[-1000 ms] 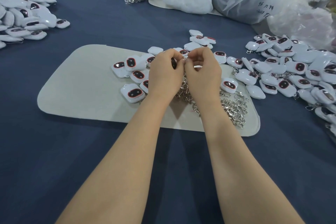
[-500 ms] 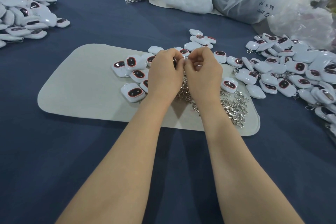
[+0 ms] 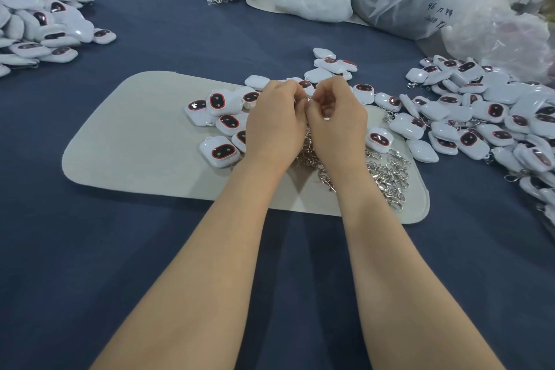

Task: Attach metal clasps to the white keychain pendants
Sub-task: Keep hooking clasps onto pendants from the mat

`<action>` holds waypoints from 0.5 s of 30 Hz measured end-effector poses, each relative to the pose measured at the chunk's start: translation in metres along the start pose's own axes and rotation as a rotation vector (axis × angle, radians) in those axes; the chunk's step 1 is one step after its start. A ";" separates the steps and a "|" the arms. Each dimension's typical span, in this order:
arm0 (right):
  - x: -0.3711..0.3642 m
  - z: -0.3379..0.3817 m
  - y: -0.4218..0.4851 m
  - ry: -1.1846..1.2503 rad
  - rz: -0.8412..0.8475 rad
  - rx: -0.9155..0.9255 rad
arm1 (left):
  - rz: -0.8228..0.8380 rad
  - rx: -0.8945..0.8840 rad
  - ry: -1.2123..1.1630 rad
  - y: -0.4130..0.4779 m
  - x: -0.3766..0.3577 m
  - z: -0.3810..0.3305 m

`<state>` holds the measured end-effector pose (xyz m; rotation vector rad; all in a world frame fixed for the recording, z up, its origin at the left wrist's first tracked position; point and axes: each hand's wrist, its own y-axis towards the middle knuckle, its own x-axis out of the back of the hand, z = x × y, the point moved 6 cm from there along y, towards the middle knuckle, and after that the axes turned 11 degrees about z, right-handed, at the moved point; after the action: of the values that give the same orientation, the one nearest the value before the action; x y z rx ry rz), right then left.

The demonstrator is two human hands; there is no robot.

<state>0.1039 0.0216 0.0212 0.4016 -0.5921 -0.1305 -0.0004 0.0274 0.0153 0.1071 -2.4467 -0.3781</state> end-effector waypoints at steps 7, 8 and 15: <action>0.002 -0.008 0.001 0.122 -0.033 -0.084 | 0.000 -0.026 -0.016 0.002 -0.001 0.001; 0.003 -0.009 0.002 0.147 -0.038 -0.093 | -0.001 -0.027 -0.017 0.002 -0.001 0.001; 0.000 -0.009 0.003 0.155 -0.004 -0.091 | -0.013 -0.011 -0.053 0.002 -0.001 0.004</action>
<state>0.1094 0.0268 0.0158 0.3210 -0.4306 -0.1285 -0.0022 0.0309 0.0120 0.1090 -2.4973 -0.4044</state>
